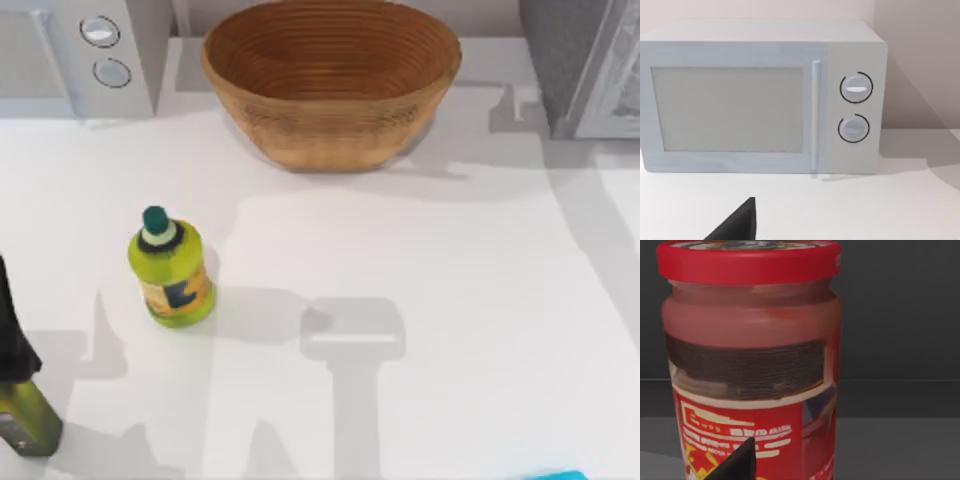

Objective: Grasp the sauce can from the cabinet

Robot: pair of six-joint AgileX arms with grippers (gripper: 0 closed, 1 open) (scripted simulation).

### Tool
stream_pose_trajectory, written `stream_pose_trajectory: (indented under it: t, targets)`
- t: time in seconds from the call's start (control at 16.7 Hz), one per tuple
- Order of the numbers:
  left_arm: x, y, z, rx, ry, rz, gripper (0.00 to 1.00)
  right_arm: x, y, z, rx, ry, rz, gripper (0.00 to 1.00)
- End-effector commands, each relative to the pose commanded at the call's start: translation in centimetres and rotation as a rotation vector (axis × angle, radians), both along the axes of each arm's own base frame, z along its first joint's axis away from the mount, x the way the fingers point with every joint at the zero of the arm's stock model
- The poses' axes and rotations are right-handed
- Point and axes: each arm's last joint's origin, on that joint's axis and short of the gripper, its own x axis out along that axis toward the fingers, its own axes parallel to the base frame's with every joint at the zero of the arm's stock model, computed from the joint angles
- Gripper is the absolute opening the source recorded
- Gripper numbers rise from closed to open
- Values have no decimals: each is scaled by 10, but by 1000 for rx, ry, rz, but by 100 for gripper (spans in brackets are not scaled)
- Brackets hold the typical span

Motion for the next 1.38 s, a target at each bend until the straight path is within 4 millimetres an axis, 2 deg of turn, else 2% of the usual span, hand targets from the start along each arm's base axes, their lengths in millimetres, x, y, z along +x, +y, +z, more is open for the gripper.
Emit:
stream_pose_trajectory:
  t: [0.3, 0.42, 0.78, 1.08, 1.2, 1.38]
  targets:
    - [0, 0, 0, 0, 0, 0, 100, -1, 0, 1, 1, -4, -3, 100]
    - [0, 0, 0, 0, 0, 0, 100, 2, 7, 1, 5, -5, -4, 100]
    - [0, 0, 0, 0, 0, 0, 100, 11, 47, -1, 5, 3, -10, 100]
    - [0, 0, 0, 0, 0, 0, 100, 11, 48, -2, 5, 4, -11, 100]
    - [0, 0, 0, 0, 0, 0, 100, 22, 48, 0, 5, 2, -10, 100]
    - [0, 0, 0, 0, 0, 0, 100, 54, 50, -1, 3, 7, -10, 100]
